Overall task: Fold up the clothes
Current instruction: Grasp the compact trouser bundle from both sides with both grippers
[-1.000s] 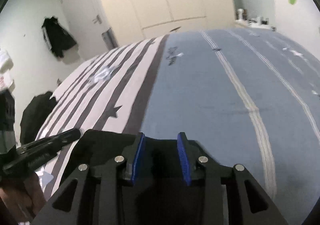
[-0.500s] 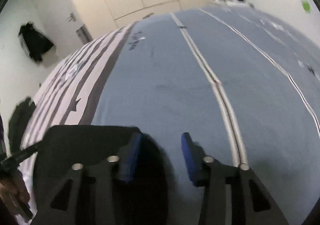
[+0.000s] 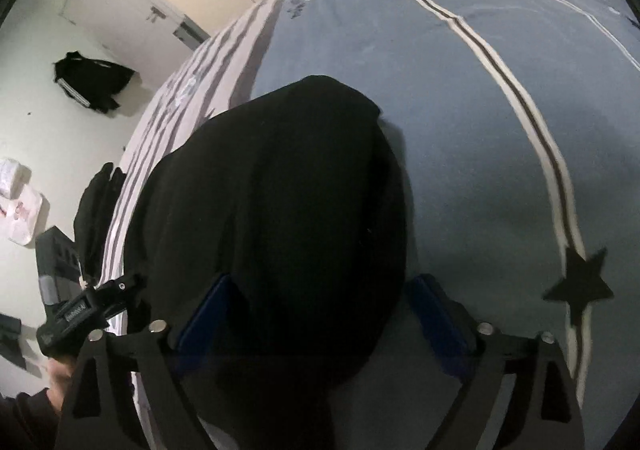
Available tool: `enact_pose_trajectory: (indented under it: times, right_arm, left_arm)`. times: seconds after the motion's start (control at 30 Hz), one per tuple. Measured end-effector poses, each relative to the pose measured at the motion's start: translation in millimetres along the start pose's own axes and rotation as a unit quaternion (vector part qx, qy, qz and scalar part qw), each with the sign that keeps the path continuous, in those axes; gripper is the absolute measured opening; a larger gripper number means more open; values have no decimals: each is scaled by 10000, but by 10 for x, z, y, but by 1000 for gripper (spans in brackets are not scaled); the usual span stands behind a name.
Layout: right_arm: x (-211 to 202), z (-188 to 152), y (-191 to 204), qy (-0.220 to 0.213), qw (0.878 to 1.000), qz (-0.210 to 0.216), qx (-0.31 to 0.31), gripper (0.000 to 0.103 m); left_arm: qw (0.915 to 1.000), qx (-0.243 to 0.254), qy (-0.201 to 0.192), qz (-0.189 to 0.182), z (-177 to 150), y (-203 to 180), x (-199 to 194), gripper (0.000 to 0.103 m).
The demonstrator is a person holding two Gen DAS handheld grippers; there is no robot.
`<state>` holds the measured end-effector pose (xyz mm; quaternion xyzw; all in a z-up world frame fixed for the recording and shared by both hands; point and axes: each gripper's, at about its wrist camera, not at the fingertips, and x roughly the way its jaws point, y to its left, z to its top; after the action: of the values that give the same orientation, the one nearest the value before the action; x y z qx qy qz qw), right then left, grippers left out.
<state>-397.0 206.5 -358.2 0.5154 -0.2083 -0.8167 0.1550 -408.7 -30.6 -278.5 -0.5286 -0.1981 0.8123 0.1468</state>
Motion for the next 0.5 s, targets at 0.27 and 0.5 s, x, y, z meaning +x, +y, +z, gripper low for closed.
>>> enact_pose_trajectory:
  times: [0.27,0.5]
  right_arm:
    - [276,275,8,81,9974,697,155,97]
    - [369,320,21,435,9914,1232,57,86]
  left_arm:
    - [9947,704,374,-649,-112,-468,115,101]
    - [9949,27,263,-968,-35,-171,52,83]
